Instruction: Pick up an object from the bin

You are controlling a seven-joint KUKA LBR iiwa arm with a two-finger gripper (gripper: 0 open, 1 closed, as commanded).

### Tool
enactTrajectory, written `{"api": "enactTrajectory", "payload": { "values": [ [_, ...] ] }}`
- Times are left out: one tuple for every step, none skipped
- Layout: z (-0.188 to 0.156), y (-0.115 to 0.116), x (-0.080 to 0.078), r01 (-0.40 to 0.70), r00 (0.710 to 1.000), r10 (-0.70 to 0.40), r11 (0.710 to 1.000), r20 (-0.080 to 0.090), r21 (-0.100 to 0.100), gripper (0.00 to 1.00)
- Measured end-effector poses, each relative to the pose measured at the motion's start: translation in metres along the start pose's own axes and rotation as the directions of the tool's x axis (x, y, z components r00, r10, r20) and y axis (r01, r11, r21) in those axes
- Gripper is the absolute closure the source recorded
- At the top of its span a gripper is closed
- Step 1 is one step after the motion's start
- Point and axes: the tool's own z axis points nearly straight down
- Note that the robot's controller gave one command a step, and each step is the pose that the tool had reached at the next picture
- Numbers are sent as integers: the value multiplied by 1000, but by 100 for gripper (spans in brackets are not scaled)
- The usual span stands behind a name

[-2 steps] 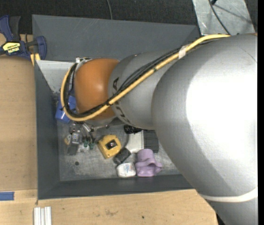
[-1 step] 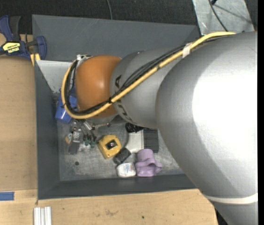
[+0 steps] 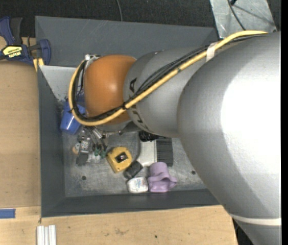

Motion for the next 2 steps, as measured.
{"api": "enactTrajectory", "payload": {
  "values": [
    [-24, 0, -1, 1, 1000, -1, 1000, 3, -2, 100],
    [-43, 1, -1, 1, 1000, -1, 1000, 6, -4, 100]
  ]
}}
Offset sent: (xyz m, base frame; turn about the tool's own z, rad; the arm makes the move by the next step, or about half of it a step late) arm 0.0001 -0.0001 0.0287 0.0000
